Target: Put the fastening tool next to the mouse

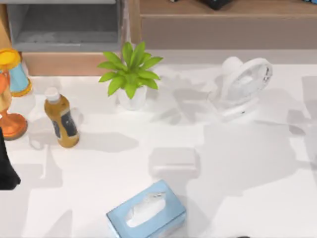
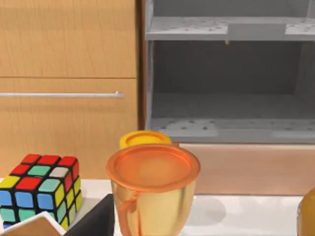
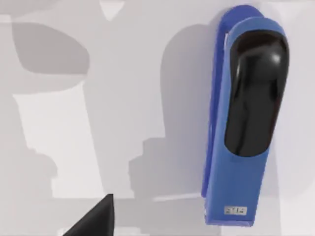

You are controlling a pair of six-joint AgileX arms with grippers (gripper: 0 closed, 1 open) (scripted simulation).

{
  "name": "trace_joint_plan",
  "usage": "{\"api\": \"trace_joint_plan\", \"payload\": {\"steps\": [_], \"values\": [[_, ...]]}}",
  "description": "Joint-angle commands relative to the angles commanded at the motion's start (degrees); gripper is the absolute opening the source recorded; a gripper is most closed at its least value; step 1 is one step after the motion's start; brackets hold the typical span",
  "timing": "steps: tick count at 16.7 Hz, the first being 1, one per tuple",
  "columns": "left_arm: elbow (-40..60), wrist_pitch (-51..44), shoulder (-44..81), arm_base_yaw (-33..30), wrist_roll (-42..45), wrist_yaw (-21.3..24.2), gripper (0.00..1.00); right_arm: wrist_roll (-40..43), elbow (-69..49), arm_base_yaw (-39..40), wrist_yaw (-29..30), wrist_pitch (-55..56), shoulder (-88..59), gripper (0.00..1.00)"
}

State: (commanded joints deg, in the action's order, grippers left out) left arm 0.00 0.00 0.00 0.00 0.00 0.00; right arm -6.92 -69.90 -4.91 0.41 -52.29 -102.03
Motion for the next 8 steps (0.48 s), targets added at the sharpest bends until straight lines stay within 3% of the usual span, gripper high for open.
{"api": "trace_joint_plan", "payload": {"steps": [8], "values": [[0.0,0.0,0.0,0.0,0.0,0.0,1.0,-0.86,-7.01,-0.51,-0.55,-4.31,-8.26,1.0]]}}
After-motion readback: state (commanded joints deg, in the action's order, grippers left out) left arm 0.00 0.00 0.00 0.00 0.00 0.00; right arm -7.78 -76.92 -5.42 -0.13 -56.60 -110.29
